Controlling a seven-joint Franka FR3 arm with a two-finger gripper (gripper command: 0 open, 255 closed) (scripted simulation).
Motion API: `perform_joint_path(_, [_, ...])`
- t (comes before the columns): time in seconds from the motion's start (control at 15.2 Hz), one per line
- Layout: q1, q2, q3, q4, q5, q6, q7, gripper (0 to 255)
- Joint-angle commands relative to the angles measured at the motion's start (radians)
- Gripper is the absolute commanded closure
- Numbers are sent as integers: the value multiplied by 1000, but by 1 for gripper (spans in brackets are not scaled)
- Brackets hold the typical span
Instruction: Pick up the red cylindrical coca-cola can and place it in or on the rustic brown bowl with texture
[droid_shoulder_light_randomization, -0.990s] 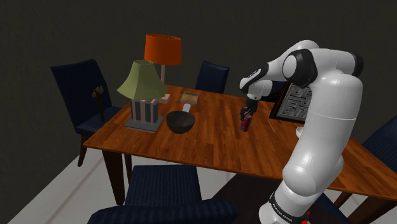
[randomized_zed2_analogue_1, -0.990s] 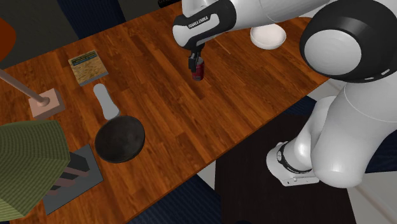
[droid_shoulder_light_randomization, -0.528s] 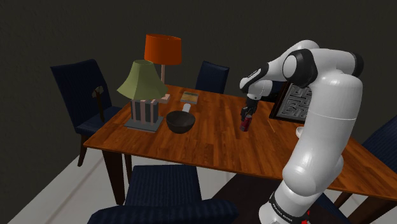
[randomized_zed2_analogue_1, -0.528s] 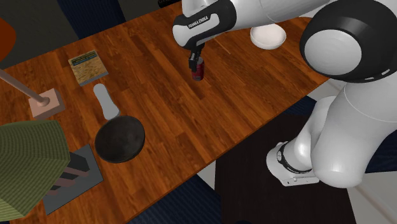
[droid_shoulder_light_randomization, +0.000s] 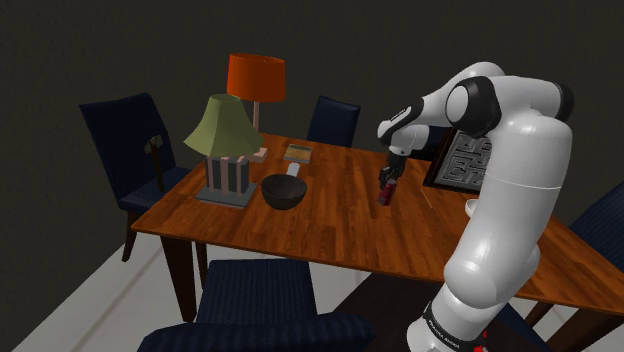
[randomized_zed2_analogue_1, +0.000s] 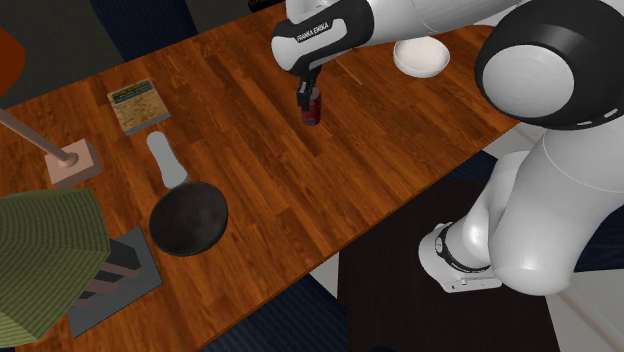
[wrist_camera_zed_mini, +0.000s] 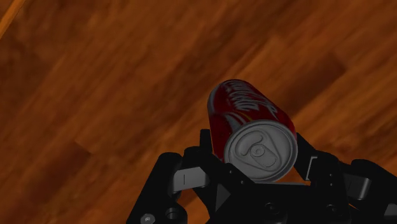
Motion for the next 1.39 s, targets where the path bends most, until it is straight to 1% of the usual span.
perform_joint_path(0.0, [4,-16,-4,7,-13,-20,10,255])
perform_joint_path(0.66, [17,-94,-17,62,-70,-140,50,255])
perform_joint_path(1.32, [24,-150,-20,140,-108,-265,77,255])
